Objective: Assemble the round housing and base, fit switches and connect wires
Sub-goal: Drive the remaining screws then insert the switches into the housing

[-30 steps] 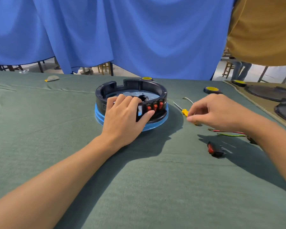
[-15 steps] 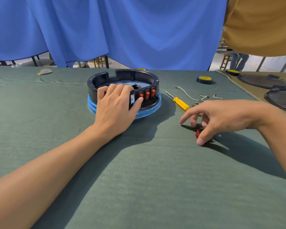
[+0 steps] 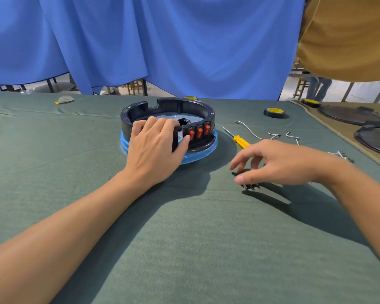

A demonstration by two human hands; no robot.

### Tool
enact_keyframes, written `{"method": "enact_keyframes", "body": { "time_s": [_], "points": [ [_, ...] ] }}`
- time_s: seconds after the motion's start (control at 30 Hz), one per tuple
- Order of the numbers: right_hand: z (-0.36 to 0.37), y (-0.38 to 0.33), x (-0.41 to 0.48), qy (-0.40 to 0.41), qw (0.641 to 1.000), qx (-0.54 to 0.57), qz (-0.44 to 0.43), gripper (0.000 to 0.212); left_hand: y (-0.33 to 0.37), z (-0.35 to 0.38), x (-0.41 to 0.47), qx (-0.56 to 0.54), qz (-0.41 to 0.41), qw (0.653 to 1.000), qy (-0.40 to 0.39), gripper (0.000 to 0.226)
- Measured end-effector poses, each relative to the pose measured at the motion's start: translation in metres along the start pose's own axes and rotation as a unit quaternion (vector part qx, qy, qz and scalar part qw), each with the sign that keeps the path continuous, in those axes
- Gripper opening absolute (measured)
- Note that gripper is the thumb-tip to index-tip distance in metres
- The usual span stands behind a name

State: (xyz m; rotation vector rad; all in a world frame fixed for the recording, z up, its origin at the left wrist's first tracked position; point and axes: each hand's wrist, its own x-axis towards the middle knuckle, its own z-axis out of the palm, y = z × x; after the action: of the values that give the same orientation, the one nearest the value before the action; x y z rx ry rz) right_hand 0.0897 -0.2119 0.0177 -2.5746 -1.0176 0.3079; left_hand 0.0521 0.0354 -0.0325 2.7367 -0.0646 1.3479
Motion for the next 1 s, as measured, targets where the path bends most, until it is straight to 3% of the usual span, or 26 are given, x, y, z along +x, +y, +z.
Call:
{"method": "enact_keyframes", "body": {
  "time_s": [0.07,0.33,0.5,0.6,0.8,1.0],
  "points": [
    [-0.004,0.002,-0.002,-0.033,0.999,0.007,0.004,0.025,-0.003,-0.001,0.001,-0.009,-0.003,1.000,-0.005,0.036],
    [0.002,-0.004,0.002,0.006,1.000,0.012,0.001,0.025,-0.022,-0.008,0.005,-0.069,0.001,0.997,-0.021,0.041],
    [0.011,-0.010,0.006,0.132,0.991,0.016,-0.034,0.010,-0.023,-0.009,0.000,-0.106,-0.001,0.994,-0.025,0.035],
    [0.023,-0.017,0.010,0.210,0.975,0.064,-0.038,0.013,-0.023,-0.009,-0.002,-0.102,0.004,0.994,-0.028,0.038],
    [0.044,-0.033,0.029,0.291,0.936,0.178,-0.083,0.014,-0.021,-0.009,-0.001,-0.097,-0.002,0.995,-0.025,0.042],
    [0.051,-0.053,0.053,0.412,0.891,0.081,-0.171,0.021,-0.020,-0.011,0.000,-0.098,-0.009,0.995,-0.023,0.034]
  ]
}}
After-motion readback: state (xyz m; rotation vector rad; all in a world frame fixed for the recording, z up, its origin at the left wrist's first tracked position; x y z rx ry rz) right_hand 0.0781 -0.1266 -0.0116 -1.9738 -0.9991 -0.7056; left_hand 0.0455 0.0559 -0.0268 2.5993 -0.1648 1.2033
